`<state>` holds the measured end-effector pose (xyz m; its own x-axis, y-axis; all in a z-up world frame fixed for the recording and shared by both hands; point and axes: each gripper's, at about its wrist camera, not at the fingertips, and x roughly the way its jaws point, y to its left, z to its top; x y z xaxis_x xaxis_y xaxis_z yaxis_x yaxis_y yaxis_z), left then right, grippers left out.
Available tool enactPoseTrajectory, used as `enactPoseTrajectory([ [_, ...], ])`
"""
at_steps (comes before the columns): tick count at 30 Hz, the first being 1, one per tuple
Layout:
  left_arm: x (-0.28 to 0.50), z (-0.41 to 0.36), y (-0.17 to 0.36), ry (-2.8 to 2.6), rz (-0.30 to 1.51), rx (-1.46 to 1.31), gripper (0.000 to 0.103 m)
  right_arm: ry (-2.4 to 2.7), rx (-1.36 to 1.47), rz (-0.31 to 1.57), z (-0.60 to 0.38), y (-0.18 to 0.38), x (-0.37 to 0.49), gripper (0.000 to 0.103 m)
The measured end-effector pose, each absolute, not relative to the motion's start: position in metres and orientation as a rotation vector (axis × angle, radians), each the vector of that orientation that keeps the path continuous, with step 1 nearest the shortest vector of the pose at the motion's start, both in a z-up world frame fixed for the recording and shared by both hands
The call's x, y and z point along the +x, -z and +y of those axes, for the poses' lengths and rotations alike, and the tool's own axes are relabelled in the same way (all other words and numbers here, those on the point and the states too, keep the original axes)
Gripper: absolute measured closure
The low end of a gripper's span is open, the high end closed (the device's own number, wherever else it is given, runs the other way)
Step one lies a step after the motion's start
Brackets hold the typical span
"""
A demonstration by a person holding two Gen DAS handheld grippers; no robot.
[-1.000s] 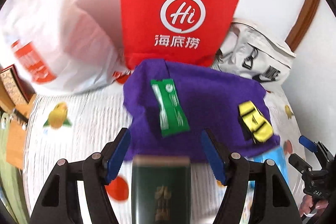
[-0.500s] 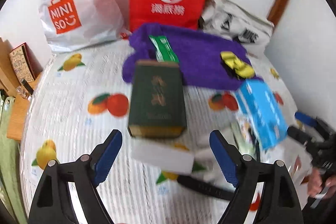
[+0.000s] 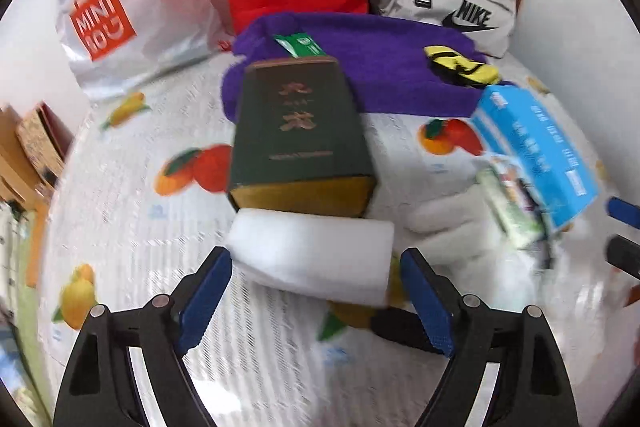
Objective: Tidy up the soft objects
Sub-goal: 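Grasp the white foam block with the left tool while the right tool reaches toward the black strap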
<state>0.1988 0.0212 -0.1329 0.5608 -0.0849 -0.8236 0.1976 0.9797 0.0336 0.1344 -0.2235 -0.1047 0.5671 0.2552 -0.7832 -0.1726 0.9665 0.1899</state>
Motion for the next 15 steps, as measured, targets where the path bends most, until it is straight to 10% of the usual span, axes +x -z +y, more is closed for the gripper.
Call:
enactPoseTrajectory([
  [15, 0.182, 0.038, 0.124, 0.205, 0.890, 0.067, 0.024, -0.279, 0.080, 0.959, -0.205, 0.121, 0.130, 0.016],
])
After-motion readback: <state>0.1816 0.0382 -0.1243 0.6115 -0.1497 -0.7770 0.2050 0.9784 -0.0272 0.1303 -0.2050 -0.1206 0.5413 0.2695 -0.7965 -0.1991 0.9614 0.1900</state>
